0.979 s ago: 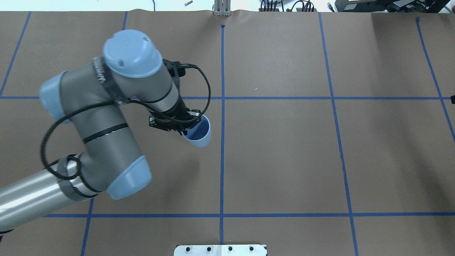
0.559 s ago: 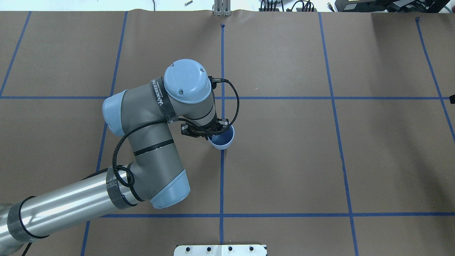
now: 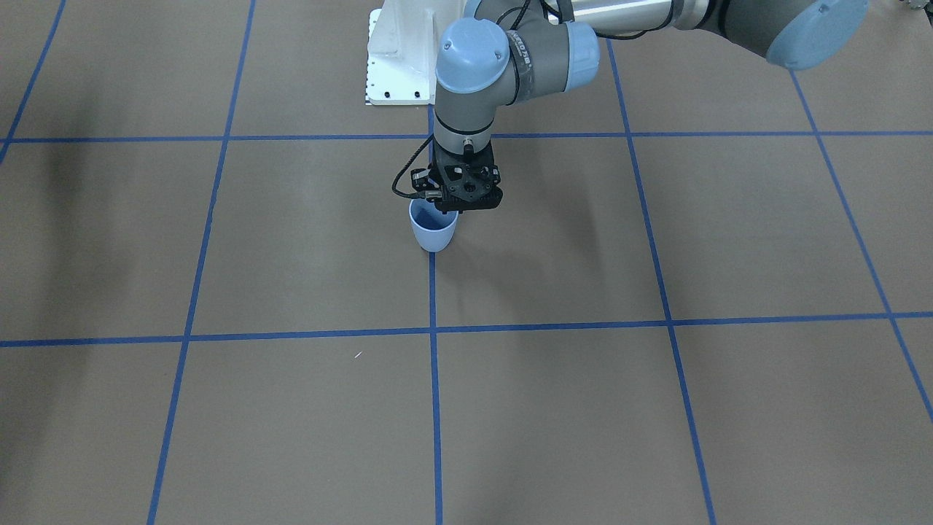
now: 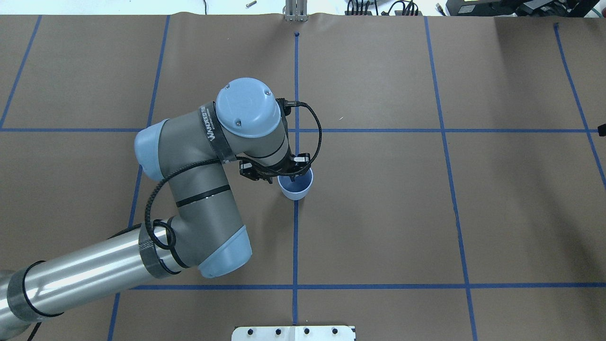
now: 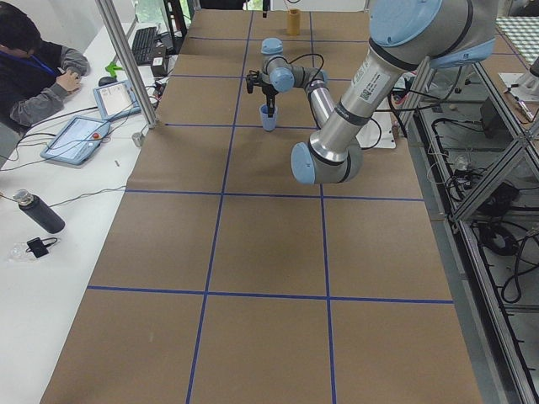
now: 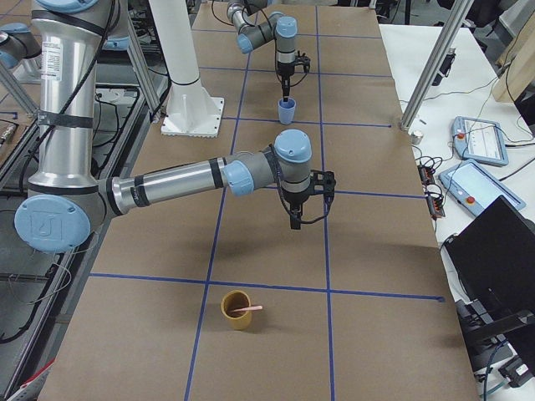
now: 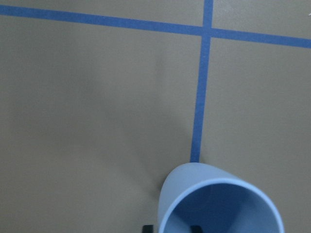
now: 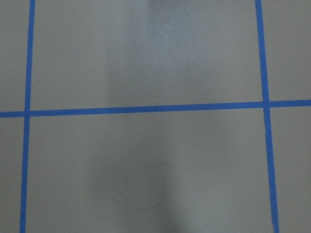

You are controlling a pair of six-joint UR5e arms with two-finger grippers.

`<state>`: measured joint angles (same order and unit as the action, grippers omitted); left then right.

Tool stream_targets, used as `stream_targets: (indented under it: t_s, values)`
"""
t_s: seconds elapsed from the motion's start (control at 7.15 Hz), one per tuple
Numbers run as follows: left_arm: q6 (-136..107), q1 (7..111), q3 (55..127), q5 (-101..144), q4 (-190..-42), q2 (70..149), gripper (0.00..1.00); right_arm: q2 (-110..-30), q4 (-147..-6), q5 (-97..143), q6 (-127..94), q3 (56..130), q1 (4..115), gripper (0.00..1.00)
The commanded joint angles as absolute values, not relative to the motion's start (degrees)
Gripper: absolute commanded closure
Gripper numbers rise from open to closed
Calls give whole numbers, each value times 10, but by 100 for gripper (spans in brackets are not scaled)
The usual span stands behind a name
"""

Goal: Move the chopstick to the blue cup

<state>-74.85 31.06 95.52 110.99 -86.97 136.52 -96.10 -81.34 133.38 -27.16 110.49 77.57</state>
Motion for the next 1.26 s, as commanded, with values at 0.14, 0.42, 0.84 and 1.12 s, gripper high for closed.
stream_targets:
  t_s: [0.14, 0.42, 0.84, 1.12]
  values:
    - [-576, 454, 1050, 1235, -835, 1272, 1, -968, -817, 1334, -201, 1100, 822, 0]
    - [-314, 595, 1042, 1300, -836, 1169, 1, -994, -822, 1339, -83, 1081, 882, 0]
    - [101, 776, 915, 1339, -843, 1065, 1, -1074, -814, 1332, -37, 1078, 971, 0]
    - [155, 806, 889, 1339, -843, 1063, 1, -1094, -803, 1312, -79, 1045, 1013, 0]
